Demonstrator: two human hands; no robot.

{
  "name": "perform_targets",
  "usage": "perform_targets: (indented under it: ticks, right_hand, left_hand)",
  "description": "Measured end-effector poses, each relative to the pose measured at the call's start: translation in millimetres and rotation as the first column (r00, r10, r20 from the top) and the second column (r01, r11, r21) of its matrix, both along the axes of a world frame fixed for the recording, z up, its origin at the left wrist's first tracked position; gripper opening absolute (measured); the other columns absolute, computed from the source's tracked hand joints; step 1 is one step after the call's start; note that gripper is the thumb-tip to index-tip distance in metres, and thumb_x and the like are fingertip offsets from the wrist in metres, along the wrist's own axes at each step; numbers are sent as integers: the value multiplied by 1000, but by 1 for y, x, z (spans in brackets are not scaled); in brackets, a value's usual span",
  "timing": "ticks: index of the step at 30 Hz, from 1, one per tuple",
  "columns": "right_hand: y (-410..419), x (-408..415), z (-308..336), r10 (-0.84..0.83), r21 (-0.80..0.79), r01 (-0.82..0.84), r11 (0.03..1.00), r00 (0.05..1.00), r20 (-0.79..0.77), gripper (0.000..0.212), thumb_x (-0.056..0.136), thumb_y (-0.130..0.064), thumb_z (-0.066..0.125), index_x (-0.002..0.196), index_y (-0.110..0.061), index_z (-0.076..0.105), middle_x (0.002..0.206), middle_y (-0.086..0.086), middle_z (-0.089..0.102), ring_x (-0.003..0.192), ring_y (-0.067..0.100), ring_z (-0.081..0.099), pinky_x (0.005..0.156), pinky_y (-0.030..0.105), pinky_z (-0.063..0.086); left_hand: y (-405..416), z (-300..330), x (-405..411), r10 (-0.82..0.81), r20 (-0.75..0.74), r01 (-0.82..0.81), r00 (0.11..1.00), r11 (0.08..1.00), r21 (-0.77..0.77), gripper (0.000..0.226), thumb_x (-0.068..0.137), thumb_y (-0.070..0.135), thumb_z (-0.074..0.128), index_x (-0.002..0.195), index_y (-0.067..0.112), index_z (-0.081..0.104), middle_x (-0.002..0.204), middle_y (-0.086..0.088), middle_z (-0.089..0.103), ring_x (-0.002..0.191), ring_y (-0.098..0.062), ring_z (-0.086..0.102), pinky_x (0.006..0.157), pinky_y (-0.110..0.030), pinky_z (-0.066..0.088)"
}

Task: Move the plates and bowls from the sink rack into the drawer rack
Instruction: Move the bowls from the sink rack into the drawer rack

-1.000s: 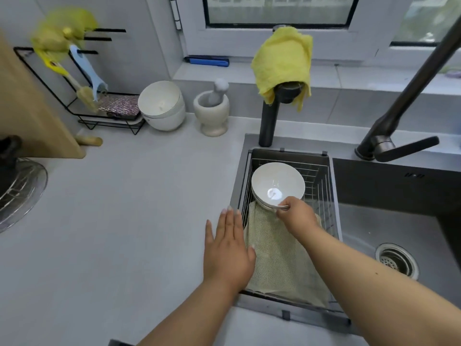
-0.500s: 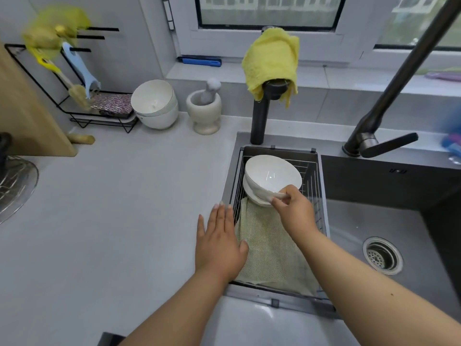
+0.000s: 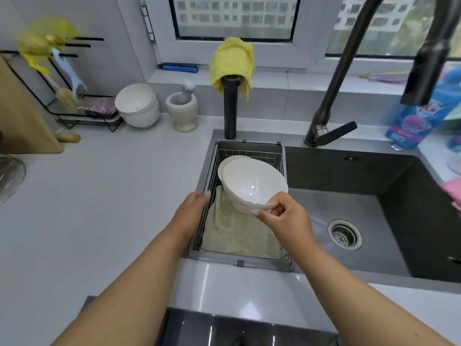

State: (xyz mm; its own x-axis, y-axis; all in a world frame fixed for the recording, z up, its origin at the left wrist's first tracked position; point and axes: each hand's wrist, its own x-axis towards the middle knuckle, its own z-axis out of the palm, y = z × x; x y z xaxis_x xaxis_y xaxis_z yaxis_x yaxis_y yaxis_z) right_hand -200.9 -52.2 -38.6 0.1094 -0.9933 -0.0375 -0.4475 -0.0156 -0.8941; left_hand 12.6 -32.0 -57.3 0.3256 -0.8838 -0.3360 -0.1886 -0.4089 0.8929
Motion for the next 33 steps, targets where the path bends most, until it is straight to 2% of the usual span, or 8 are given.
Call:
perform_targets:
  ticks: [6, 9, 14, 17, 19, 23, 26, 33]
  right_hand:
    - [42, -20, 14, 107, -58, -106, 993, 994, 11, 33, 66, -33, 85, 69, -19, 54, 55, -7, 46, 55, 10, 39, 53, 29, 39]
    - [67, -30, 19, 206, -110, -208, 972, 978, -33, 31, 67, -32, 84, 69, -22, 55, 57, -5, 49, 56, 10, 41, 54, 25, 37]
    - [111, -48, 26, 353, -65, -347, 936, 927, 125, 4, 89, -36, 60, 90, -39, 57, 64, -9, 59, 59, 2, 54, 63, 22, 45]
    - [140, -59, 30, 339, -13, -348, 937, 902, 266, 44, 91, -35, 56, 130, -36, 37, 80, 3, 62, 66, 6, 60, 60, 18, 48]
    - [159, -66, 31, 306, 121, -373, 920, 877, 371, 61, 87, -43, 57, 138, -27, 29, 92, 5, 60, 71, 14, 62, 63, 28, 50]
    - [203, -82, 30, 233, 367, -562, 741, 728, 645, 67, 76, -53, 63, 127, -15, 44, 107, 19, 61, 86, 28, 64, 80, 43, 54]
    - [236, -87, 36, 208, 391, -689, 610, 616, 760, 55, 74, -46, 58, 117, -12, 54, 102, 21, 64, 85, 29, 67, 75, 39, 55]
    - [307, -71, 36, 257, 476, -761, 441, 615, 745, 40, 79, -35, 58, 110, -10, 58, 90, 17, 62, 73, 25, 67, 71, 37, 53]
  left_hand:
    - [50, 45, -46, 78, -522, -103, 850, 994, -20, 46, 93, 52, 48, 126, 20, 55, 119, -10, 62, 109, -22, 62, 94, -41, 52]
    - [82, 56, -68, 114, -645, -142, 756, 990, 9, 37, 93, 39, 55, 120, 15, 56, 108, -13, 65, 103, -30, 66, 85, -46, 56]
    - [146, 60, -93, 267, -667, -343, 696, 939, 18, 19, 91, 19, 49, 107, 13, 56, 106, -19, 61, 97, -34, 64, 75, -45, 58]
    - [189, 60, -113, 326, -727, -452, 604, 892, 25, 27, 89, 21, 50, 114, 11, 54, 117, -22, 57, 102, -37, 62, 70, -44, 58]
    - [219, 64, -128, 340, -754, -498, 563, 867, 19, 29, 89, 22, 51, 116, 10, 54, 119, -22, 58, 101, -38, 63, 65, -42, 58]
    - [278, 68, -157, 366, -773, -566, 518, 824, 10, 30, 89, 25, 53, 115, 11, 56, 118, -21, 60, 95, -36, 65, 62, -38, 58]
    - [322, 69, -172, 410, -769, -617, 491, 787, 25, 33, 89, 28, 53, 117, 11, 56, 117, -21, 61, 96, -36, 65, 64, -39, 58]
    - [421, 70, -184, 554, -710, -759, 435, 650, 43, 28, 93, 32, 52, 112, 14, 58, 111, -17, 66, 98, -35, 68, 75, -43, 57]
